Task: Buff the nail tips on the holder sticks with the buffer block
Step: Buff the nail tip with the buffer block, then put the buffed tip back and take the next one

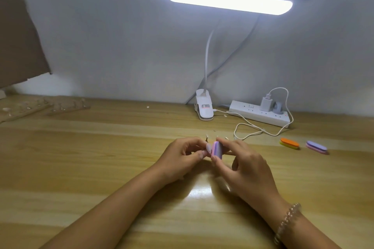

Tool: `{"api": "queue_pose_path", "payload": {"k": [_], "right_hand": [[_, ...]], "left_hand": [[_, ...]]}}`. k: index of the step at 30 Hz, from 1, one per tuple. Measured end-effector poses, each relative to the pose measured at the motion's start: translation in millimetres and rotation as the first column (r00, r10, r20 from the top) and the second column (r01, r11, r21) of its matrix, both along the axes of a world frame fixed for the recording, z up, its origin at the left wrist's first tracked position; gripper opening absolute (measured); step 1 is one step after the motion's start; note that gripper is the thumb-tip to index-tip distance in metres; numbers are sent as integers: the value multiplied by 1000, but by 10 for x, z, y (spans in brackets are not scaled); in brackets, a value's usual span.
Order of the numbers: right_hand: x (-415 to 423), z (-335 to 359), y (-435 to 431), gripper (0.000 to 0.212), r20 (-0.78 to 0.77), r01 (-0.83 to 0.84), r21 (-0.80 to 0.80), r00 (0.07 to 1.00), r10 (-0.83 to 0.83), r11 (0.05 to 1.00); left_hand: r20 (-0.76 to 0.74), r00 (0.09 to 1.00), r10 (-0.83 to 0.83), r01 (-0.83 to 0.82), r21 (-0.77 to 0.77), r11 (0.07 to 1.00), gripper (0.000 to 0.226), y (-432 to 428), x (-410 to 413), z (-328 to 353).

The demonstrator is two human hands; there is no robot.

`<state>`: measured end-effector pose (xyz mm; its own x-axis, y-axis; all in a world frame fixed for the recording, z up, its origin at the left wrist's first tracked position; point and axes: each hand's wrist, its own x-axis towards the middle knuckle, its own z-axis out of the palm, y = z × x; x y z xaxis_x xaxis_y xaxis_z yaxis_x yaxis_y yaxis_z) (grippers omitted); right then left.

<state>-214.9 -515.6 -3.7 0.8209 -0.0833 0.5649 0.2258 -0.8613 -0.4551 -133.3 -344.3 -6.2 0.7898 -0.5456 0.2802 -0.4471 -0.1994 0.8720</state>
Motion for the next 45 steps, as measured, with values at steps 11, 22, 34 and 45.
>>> {"api": "queue_pose_path", "payload": {"k": [11, 22, 34, 45], "right_hand": [[40, 12, -70, 29, 69, 49, 78, 996, -54, 996], [-15, 13, 25, 37, 86, 5, -74, 996, 1, 997], [-3, 27, 40, 40, 17, -73, -77, 997, 74, 994], [22, 41, 7, 41, 69, 28, -31, 997, -25, 999]], "left_hand": [[88, 996, -21, 14, 85, 996, 17, -21, 19, -23], [139, 989, -42, 19, 166, 986, 20, -26, 9, -32], [189, 982, -12, -32, 225, 974, 22, -19, 7, -19], [179, 984, -21, -7, 157, 988, 21, -36, -27, -5]]}}
